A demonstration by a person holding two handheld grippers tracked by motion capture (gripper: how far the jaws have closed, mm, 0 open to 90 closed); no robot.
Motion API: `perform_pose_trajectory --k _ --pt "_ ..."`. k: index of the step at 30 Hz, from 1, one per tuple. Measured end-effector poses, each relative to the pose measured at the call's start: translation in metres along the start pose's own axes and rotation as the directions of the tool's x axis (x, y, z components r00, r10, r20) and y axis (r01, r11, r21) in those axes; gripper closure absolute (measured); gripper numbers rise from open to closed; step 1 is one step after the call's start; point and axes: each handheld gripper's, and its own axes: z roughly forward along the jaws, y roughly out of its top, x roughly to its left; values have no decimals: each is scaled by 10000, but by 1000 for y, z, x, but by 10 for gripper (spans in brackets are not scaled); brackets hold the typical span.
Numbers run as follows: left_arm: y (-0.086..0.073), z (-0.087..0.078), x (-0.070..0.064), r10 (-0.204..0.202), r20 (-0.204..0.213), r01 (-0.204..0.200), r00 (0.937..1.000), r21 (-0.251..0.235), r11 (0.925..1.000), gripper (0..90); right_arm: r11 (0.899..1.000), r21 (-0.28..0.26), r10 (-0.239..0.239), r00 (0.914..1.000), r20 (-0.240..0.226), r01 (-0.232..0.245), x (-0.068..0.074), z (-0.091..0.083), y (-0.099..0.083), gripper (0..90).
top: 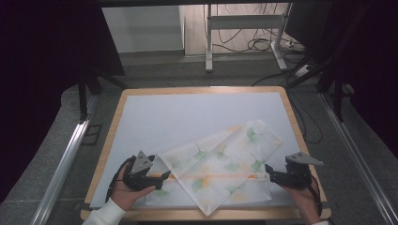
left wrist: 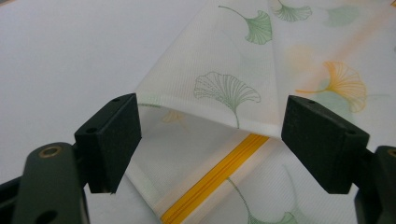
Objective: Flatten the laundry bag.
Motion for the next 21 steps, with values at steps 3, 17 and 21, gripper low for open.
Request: perform_pose_trajectory --k 3,17,21 --pt "-1 0 3 -160 183 158 9997 103 9998 185 9999 76 151 9996 -254 -149 0 2 1 157" --pt "-4 -7 -7 178 -27 -178 9998 -79 9998 182 9996 -78 257 9973 -694 -263 1 4 5 196" --pt "-3 -6 -7 148 16 -148 9999 -130 9998 184 9997 63 247 9981 -568 -244 1 6 4 197"
